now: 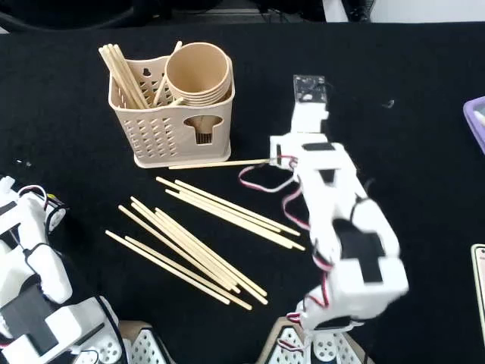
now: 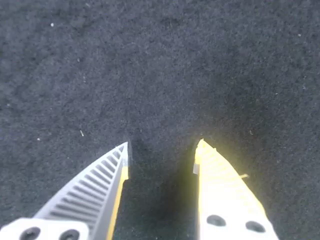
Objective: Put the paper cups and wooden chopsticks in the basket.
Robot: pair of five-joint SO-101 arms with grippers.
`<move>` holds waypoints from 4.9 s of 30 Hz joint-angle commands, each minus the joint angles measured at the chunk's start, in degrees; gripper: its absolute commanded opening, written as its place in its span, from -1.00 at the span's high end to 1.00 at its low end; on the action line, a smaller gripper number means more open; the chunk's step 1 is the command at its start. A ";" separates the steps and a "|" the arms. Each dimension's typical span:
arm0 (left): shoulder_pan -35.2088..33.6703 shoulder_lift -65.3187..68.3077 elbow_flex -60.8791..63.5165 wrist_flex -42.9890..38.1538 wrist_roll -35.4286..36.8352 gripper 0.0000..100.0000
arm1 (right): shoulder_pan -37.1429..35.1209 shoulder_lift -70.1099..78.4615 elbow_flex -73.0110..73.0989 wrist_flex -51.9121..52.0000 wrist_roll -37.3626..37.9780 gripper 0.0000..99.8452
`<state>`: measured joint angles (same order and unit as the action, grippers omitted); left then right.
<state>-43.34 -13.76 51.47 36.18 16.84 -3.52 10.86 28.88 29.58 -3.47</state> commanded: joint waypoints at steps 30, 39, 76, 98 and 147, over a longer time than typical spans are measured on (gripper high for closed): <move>0.66 -0.79 -1.54 0.26 0.18 0.56 | -12.75 -9.27 3.65 28.57 16.35 0.77; 0.66 -0.79 -1.54 0.26 0.18 0.56 | -16.53 -30.64 17.45 27.25 34.81 0.73; 0.66 -0.79 -1.54 0.18 0.18 0.56 | -18.81 -35.74 31.34 25.49 44.48 0.98; 0.66 -0.79 -1.45 0.18 0.18 0.56 | -8.26 -34.24 27.38 24.00 52.48 0.84; 0.66 -0.79 -1.63 -0.18 0.18 0.56 | -19.34 -27.47 25.01 13.10 36.84 0.72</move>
<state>-43.34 -13.76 51.47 36.18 16.84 -19.87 -18.51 54.20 48.13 36.97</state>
